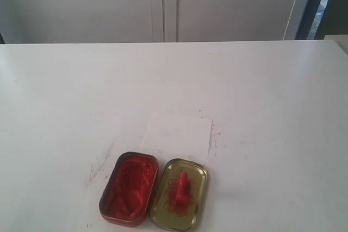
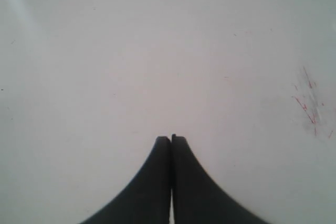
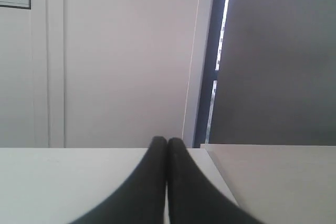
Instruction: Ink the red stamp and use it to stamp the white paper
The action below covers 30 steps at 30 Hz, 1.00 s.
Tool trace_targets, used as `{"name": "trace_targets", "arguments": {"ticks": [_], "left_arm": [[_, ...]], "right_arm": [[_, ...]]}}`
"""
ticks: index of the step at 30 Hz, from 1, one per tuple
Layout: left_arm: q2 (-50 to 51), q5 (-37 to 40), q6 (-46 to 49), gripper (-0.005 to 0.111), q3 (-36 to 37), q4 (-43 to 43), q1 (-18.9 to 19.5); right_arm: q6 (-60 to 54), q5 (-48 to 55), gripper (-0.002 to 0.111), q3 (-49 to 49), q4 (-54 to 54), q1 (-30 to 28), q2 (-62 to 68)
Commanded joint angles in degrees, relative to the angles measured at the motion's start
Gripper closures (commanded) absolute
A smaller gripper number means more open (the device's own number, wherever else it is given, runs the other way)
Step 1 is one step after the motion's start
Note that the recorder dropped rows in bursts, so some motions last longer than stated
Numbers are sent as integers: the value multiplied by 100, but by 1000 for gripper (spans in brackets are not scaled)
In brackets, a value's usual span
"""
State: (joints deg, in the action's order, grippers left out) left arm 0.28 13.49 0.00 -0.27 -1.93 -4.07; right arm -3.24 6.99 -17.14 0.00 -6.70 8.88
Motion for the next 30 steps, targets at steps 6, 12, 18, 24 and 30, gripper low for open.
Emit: {"name": "trace_targets", "arguments": {"ticks": [6, 12, 18, 24, 30], "left_arm": [[-28, -44, 0, 107, 27, 5, 3], [-28, -44, 0, 107, 27, 5, 3], [-28, -44, 0, 107, 27, 5, 3], [-28, -44, 0, 107, 27, 5, 3], [-28, -44, 0, 107, 27, 5, 3]], "right_arm": [[207, 389, 108, -473, 41, -15, 514], [207, 986, 108, -852, 41, -15, 1115], [207, 1369, 108, -1255, 41, -15, 1860], [195, 2064, 108, -1655, 41, -15, 2683], [195, 2512, 108, -1980, 280, -15, 3381]]}}
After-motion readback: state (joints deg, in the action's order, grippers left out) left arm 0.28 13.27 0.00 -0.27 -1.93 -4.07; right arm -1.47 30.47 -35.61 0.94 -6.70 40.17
